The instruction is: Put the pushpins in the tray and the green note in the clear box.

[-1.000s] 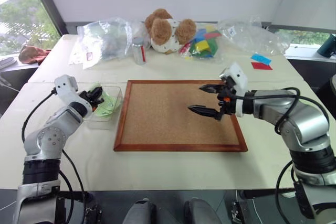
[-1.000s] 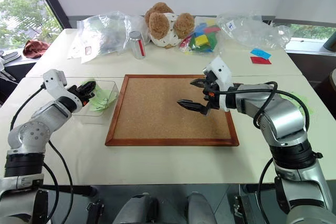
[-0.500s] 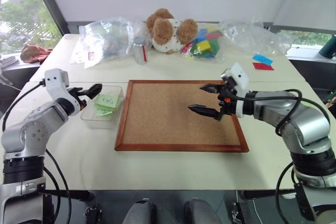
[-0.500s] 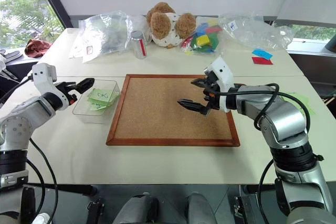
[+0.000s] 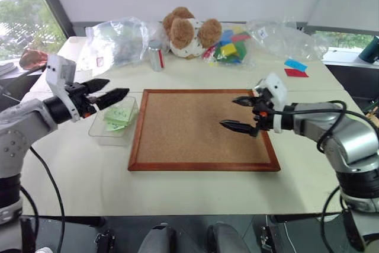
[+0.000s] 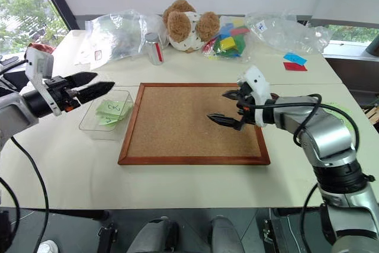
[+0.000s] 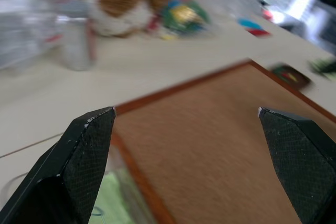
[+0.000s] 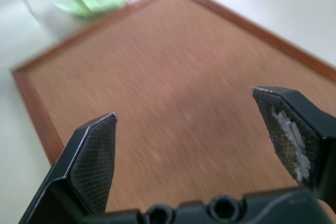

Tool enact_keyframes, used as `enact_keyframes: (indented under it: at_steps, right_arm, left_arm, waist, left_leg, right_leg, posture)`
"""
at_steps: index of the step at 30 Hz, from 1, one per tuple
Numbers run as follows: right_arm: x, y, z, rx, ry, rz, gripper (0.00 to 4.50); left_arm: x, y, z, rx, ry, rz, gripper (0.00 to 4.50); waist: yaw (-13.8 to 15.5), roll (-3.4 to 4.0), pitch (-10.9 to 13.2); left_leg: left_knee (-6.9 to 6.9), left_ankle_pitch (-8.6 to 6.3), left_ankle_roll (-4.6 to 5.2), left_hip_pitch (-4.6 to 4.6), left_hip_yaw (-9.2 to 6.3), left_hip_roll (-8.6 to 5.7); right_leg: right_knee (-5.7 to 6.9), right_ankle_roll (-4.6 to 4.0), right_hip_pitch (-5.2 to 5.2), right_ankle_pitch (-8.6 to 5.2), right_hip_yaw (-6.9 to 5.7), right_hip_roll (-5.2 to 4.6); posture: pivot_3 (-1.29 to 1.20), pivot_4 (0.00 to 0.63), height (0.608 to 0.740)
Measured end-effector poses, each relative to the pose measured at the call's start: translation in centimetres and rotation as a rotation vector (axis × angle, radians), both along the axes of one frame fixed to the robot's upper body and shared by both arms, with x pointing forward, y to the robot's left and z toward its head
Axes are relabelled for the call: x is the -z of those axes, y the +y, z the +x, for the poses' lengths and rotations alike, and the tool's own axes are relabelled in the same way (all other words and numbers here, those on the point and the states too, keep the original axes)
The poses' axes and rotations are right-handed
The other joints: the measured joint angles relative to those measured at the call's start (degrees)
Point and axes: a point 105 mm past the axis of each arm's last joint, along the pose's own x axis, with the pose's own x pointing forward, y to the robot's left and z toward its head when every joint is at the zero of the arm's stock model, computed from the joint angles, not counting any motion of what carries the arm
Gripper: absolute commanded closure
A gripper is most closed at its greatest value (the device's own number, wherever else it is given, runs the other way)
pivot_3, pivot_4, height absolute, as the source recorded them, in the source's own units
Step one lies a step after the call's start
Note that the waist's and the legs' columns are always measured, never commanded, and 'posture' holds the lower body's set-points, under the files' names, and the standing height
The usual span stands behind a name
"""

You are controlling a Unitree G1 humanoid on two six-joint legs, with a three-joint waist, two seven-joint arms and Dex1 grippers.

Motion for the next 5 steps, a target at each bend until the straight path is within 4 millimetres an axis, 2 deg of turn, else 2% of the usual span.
enact_keyframes:
  at_steps: [2, 5]
  right_arm:
    - [0.3, -0.5, -0.4, 0.01, 0.007, -0.008, 0.0]
    - [0.4, -1.1, -1.0, 0.024, 0.013, -0.011, 0.0]
  left_arm:
    - [0.9, -1.4, -0.9, 0.089, 0.007, 0.043, 0.04]
    - [3.2, -2.4, -1.7, 0.163, 0.063, 0.093, 0.04]
  waist:
    - [-0.29, 0.01, 0.01]
    - [-0.71, 0.02, 0.01]
  left_leg:
    - [0.0, 0.0, 0.0, 0.0, 0.01, 0.0]
    - [-0.02, 0.0, 0.0, 0.03, 0.01, 0.03]
  right_leg:
    - [0.02, 0.0, 0.0, 0.0, 0.01, 0.0]
    - [0.1, 0.0, -0.03, 0.0, 0.01, 0.02]
  posture:
    - [0.0, 0.15, 0.74]
    - [0.0, 0.15, 0.74]
